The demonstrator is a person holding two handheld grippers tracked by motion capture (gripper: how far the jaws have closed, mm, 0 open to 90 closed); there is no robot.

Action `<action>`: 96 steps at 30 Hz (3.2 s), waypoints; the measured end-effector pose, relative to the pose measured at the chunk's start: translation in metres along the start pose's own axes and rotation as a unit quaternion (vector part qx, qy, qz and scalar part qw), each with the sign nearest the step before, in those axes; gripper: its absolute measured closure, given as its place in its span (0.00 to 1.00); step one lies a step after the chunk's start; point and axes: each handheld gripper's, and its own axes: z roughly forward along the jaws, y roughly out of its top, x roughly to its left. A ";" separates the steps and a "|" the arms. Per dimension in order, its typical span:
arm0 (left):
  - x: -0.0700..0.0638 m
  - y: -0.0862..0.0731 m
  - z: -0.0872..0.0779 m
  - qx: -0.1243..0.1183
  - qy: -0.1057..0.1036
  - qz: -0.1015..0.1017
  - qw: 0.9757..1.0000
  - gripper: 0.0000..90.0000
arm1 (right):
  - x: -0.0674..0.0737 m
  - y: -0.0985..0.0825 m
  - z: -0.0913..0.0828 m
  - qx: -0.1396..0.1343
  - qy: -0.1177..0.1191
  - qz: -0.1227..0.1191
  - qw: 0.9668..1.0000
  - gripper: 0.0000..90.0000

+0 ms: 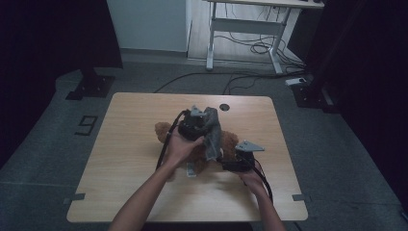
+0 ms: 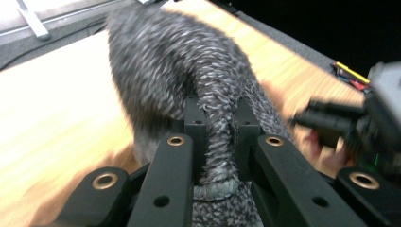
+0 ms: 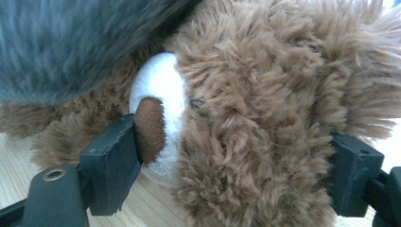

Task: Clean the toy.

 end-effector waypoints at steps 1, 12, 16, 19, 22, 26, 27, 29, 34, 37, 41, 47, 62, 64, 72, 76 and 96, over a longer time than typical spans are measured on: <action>-0.004 0.006 0.007 0.000 -0.006 -0.004 1.000 0.90 | 0.000 0.000 0.000 0.000 0.000 -0.001 1.000 0.21; -0.029 0.011 0.067 0.069 0.033 0.045 0.996 0.90 | 0.002 -0.003 -0.002 0.001 -0.005 -0.017 1.000 0.22; -0.013 0.005 0.053 0.071 0.046 0.032 0.996 0.90 | 0.002 -0.004 -0.003 -0.001 -0.006 -0.019 1.000 0.22; 0.007 -0.009 0.037 0.076 0.075 0.034 0.994 0.90 | 0.002 -0.004 -0.003 -0.001 -0.007 -0.019 1.000 0.22; 0.016 -0.019 0.022 0.069 0.086 0.032 0.993 0.90 | 0.001 -0.003 -0.003 -0.001 -0.007 -0.017 1.000 0.22; 0.039 -0.032 0.000 0.063 0.101 0.013 0.993 0.90 | 0.003 -0.004 -0.003 -0.003 -0.012 -0.021 1.000 0.22; 0.039 -0.032 0.000 0.063 0.101 0.013 0.993 0.90 | 0.003 -0.004 -0.003 -0.003 -0.012 -0.021 1.000 0.22; 0.062 -0.045 -0.015 0.071 0.120 -0.006 0.990 0.90 | 0.003 -0.004 -0.003 -0.002 -0.011 -0.020 1.000 0.22; 0.094 -0.070 -0.031 0.077 0.137 -0.035 0.987 0.89 | 0.002 -0.004 -0.003 -0.003 -0.009 -0.023 1.000 0.22; 0.103 -0.078 -0.034 0.073 0.134 -0.053 0.987 0.89 | 0.002 -0.004 -0.003 -0.004 -0.009 -0.023 1.000 0.22; 0.096 -0.073 -0.031 0.074 0.144 -0.040 0.986 0.90 | 0.002 -0.004 -0.003 -0.003 -0.008 -0.022 1.000 0.22; 0.080 -0.059 -0.021 0.062 0.118 -0.022 0.991 0.90 | 0.001 -0.004 -0.002 -0.004 -0.006 -0.021 1.000 0.22; 0.033 -0.033 0.027 0.065 0.071 0.015 0.995 0.90 | 0.000 -0.004 -0.003 -0.002 -0.003 -0.023 1.000 0.22; 0.042 -0.038 0.020 0.065 0.068 0.002 0.996 0.90 | 0.001 -0.004 -0.003 -0.002 -0.004 -0.027 1.000 0.22; 0.070 -0.055 -0.008 0.067 0.092 -0.014 0.993 0.90 | 0.002 -0.004 -0.003 -0.003 -0.002 -0.032 0.999 0.21; 0.085 -0.067 -0.023 0.071 0.105 -0.025 0.992 0.90 | 0.001 -0.004 -0.003 -0.003 -0.001 -0.029 1.000 0.21; 0.067 -0.039 -0.059 -0.002 0.073 -0.015 0.997 0.90 | -0.001 -0.004 -0.002 -0.005 -0.001 -0.018 1.000 0.21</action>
